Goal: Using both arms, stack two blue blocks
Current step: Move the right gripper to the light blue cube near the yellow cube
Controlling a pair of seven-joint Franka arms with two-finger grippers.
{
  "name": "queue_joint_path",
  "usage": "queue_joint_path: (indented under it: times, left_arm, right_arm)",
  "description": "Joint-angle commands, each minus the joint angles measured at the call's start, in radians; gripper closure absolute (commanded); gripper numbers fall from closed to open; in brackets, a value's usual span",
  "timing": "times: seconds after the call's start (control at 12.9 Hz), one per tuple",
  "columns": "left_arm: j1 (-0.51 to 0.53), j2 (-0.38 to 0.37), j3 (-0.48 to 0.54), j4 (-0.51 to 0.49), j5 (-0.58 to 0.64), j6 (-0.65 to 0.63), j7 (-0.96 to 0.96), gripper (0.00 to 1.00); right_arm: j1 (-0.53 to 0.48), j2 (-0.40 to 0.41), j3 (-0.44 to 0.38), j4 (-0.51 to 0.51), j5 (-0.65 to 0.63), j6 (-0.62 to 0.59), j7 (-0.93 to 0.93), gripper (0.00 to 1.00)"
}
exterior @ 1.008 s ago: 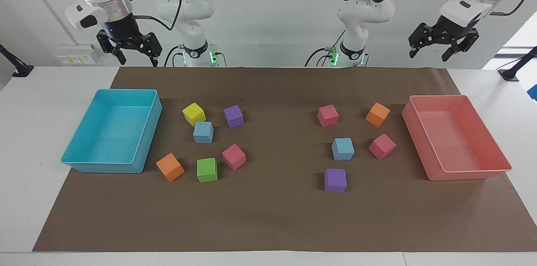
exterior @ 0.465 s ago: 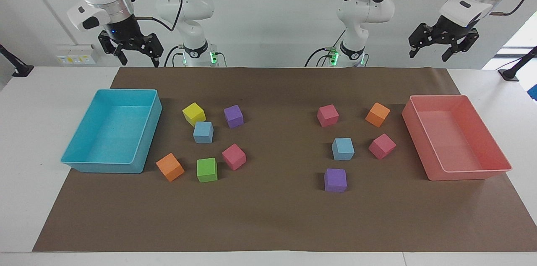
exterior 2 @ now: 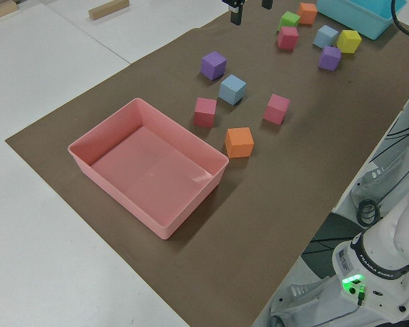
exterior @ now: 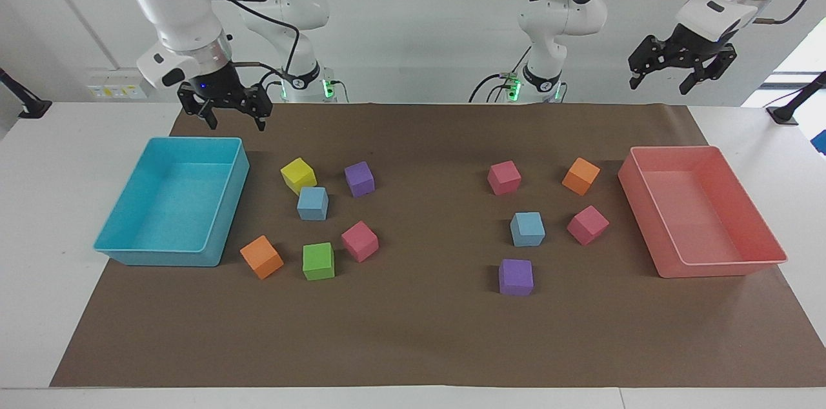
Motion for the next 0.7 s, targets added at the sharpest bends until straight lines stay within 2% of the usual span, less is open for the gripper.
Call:
queue_joint_path:
  times: [0.0, 0.23, 0.62]
  left_arm:
    - [0.008, -0.008, -0.006, 0.003, 0.004, 0.002, 0.0, 0.0]
    - [0.009, -0.008, -0.004, 0.003, 0.004, 0.004, 0.001, 0.0]
    - [0.008, -0.006, -0.004, 0.003, 0.004, 0.006, 0.001, 0.0]
  right_arm:
    - [0.025, 0.061, 0.002, -0.049, 0.01, 0.106, -0.019, 0.0]
    - [0.041, 0.104, 0.002, -0.169, 0.012, 0.3, 0.018, 0.0]
    - [0.052, 0.122, 0.004, -0.344, 0.072, 0.475, 0.021, 0.0]
